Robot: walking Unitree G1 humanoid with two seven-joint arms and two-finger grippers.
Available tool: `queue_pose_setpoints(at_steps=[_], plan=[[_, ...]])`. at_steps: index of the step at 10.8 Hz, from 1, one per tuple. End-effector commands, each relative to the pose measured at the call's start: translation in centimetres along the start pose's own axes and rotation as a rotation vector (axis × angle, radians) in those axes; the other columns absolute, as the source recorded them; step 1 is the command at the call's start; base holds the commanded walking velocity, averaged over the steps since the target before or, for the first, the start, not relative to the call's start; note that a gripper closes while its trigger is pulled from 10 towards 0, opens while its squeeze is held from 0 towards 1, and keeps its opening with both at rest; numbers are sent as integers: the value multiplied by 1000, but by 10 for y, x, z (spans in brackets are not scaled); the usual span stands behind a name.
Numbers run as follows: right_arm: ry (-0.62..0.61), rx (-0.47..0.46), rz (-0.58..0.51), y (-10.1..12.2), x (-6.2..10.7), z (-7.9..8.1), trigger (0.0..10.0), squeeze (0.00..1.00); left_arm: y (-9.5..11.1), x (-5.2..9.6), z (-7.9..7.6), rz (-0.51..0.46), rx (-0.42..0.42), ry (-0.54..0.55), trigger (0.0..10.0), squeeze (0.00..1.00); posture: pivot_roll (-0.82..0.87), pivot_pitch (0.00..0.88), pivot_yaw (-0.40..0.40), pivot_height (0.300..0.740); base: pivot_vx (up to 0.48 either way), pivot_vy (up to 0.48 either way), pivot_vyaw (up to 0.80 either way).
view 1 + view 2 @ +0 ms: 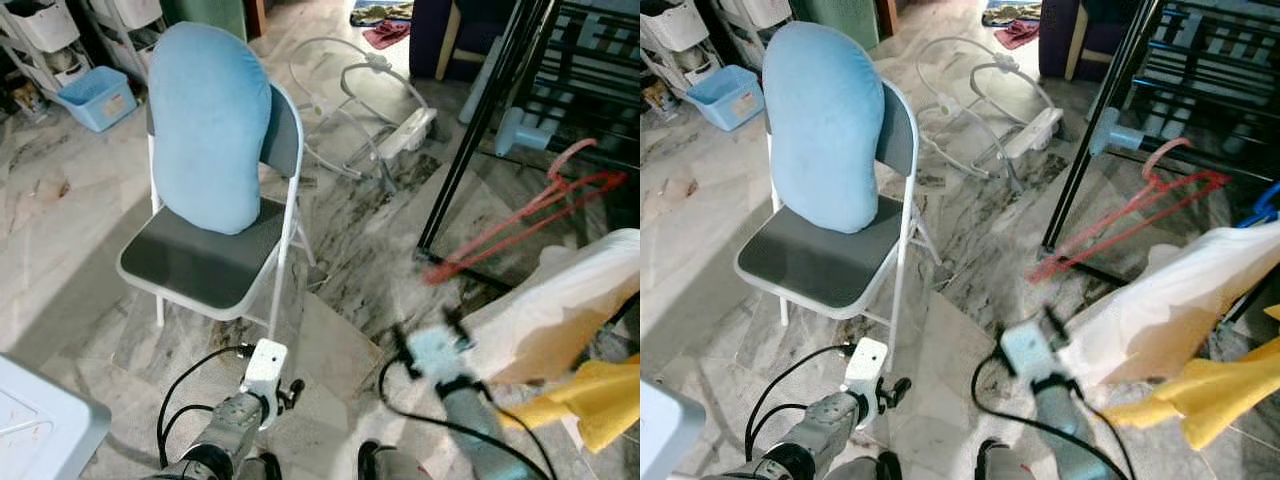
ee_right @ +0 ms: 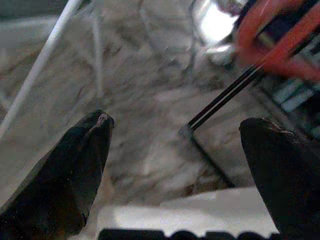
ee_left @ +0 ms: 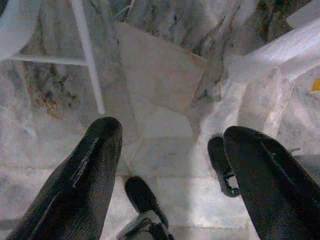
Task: Hang hanger
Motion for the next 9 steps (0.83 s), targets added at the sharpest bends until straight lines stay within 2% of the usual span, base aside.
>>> queue_pose_setpoints(at_steps=[1, 2, 3, 4, 6, 7, 8, 9], plan=[[46, -7, 58, -14, 5, 11, 10000, 1000, -9, 1, 3, 42, -12, 30, 10000, 0, -128, 96, 24, 740, 0, 0, 0], [114, -51, 189, -36, 11, 27, 10000, 1000, -12, 2, 5, 67, -3, 61, 10000, 0, -121, 89, 24, 740, 0, 0, 0], [116, -187, 311, -53, 18, 34, 10000, 1000, -14, 2, 7, 95, -28, 88, 10000, 0, -115, 73, 22, 740, 0, 0, 0], [122, -251, 423, -69, 27, 39, 10000, 1000, -17, 2, 8, 127, -38, 106, 10000, 0, -108, 45, 17, 740, 0, 0, 0], [190, -291, 565, -89, 43, 51, 10000, 984, -21, 3, 10, 150, 2, 142, 10000, 0, -93, 20, 16, 740, 0, 0, 0], [227, -321, 618, -96, 51, 55, 10000, 757, -23, 3, 10, 160, 38, 160, 10000, 0, -85, 19, 13, 740, 0, 0, 0], [256, -321, 662, -104, 59, 56, 10000, 0, -24, 3, 10, 173, 47, 173, 10000, 0, -71, 21, 13, 740, 0, 0, 0], [274, -292, 684, -109, 64, 56, 10000, 0, -24, 3, 10, 176, 44, 182, 10000, 0, -66, 22, 13, 740, 0, 0, 0]])
Point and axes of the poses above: a point about 5 cm out from each wrist's last joint towards the gripper, its own x axis pointing back from the gripper into the wrist, its own y axis along the axis of the wrist's last joint, z = x × y, the point moved 2 cm from there along -x, pointing out of the wrist towards the gripper, and after that the axes turned 7 degrees about x, right-handed, at the moved point
